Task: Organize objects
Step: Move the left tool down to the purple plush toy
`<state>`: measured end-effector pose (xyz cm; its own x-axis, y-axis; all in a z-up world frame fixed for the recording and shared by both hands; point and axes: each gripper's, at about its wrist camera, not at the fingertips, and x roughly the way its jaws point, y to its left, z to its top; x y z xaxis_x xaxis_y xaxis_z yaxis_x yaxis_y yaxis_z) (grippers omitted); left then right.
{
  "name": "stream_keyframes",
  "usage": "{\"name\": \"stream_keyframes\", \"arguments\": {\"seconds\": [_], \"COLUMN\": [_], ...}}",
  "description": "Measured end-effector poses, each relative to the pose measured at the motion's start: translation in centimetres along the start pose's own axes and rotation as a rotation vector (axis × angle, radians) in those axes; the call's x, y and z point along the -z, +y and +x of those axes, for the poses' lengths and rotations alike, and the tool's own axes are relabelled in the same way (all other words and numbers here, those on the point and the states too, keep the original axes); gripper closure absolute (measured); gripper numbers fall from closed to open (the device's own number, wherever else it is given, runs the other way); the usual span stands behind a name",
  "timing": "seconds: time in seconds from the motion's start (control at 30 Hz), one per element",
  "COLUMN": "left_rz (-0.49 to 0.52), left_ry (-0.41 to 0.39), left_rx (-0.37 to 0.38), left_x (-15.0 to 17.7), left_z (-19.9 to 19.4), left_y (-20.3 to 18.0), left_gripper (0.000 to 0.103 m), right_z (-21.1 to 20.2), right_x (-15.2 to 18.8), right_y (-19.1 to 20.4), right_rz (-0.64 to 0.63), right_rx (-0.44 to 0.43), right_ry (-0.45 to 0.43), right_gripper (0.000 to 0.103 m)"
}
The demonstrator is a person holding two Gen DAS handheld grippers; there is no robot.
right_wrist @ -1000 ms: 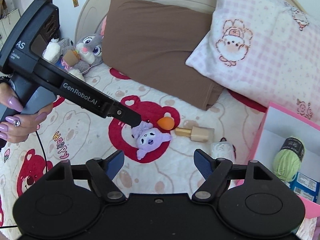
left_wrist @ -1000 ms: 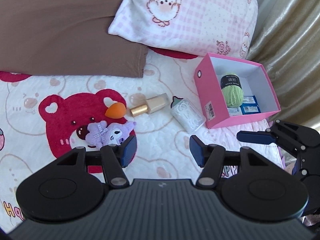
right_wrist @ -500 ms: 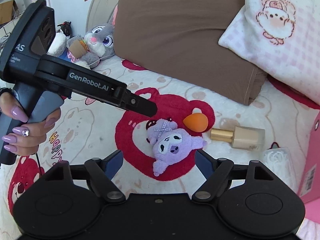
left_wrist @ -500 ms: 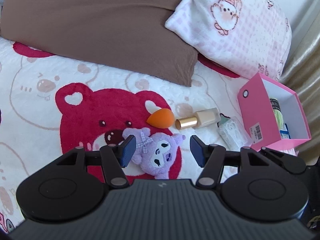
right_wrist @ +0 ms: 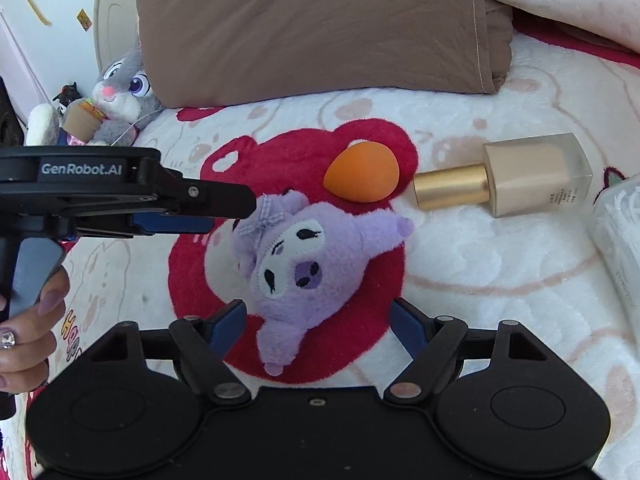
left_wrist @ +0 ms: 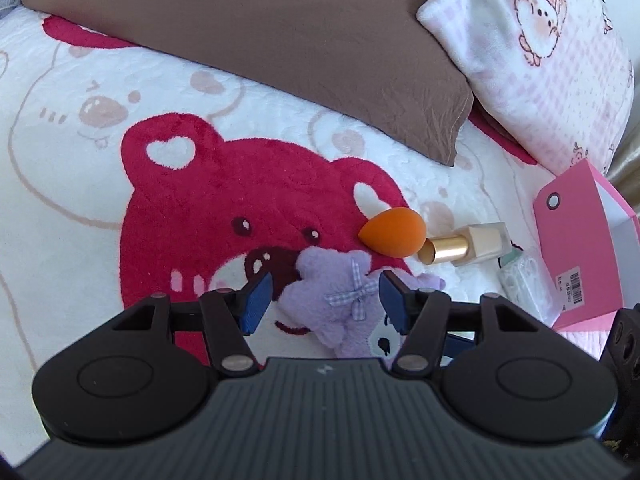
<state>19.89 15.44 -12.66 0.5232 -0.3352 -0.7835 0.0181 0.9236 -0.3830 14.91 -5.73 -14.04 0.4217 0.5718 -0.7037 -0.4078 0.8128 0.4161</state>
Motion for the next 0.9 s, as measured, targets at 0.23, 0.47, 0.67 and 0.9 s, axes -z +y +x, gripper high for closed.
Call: {"name": "stream_keyframes", "arguments": {"seconds": [0.23, 0.47, 0.67, 0.9], "left_rz": [0.033, -0.03, -0.049, 0.05], "left_ry": [-0.033, -0.036, 0.069, -0.036], "left_rx": [0.033, 0.098, 0.221, 0.122], "left_x": [1.0, 2.5, 3.6, 2.8], "left_z": [1.1, 1.0, 0.5, 0.8], "left_y": [-0.8, -1.0, -2.5, -3.7], "left_gripper": [0.065, 0.071, 0.073, 0.06], "right_z": [0.7, 0.0, -2.9, -3.7], "right_x": [-0.7, -0.4, 0.3, 1.1], "right_y": [0.7, 1.4, -0.5, -2.2], "right_rz": [-0.071, -0.133, -0.171, -0.173], "right_rx": [0.043, 0.127, 0.151, 0.152], "right_ry": [-0.001, 0.009, 0.019, 0.0], "right_gripper": [0.041, 0.047, 0.047, 0.037]}}
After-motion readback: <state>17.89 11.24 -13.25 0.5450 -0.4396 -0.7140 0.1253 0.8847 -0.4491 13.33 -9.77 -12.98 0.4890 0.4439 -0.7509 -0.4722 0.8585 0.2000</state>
